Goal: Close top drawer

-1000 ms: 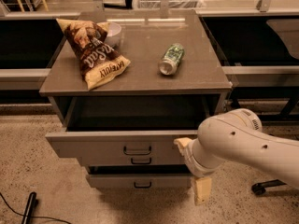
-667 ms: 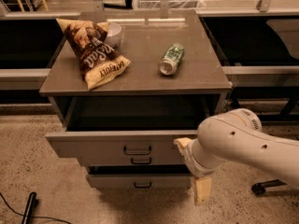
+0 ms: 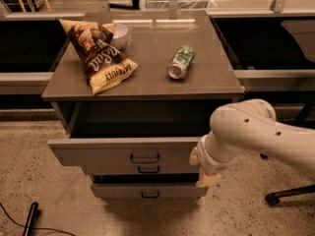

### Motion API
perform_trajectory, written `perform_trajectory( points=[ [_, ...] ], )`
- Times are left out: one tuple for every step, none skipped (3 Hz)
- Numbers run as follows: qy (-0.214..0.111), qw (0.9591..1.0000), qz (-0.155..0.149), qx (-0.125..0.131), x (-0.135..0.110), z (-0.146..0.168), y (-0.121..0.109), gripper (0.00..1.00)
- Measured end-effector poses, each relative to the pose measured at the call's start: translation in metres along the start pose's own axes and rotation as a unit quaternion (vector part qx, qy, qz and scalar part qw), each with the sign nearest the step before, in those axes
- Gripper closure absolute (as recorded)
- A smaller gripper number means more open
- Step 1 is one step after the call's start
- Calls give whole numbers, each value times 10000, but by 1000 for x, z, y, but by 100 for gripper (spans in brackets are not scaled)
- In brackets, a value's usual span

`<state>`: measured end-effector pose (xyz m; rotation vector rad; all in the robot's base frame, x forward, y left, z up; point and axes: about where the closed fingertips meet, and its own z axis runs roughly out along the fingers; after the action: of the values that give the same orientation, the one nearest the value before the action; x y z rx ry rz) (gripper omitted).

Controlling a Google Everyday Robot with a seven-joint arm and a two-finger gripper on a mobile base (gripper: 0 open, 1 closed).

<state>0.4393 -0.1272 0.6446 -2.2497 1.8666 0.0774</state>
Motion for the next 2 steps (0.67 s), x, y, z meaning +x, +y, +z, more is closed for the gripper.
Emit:
perform_trajectory(
  points=[
    [-82,9993,337,126,4,2,-30,81],
    [-142,9979,604,195,8,7,-41,100]
  ],
)
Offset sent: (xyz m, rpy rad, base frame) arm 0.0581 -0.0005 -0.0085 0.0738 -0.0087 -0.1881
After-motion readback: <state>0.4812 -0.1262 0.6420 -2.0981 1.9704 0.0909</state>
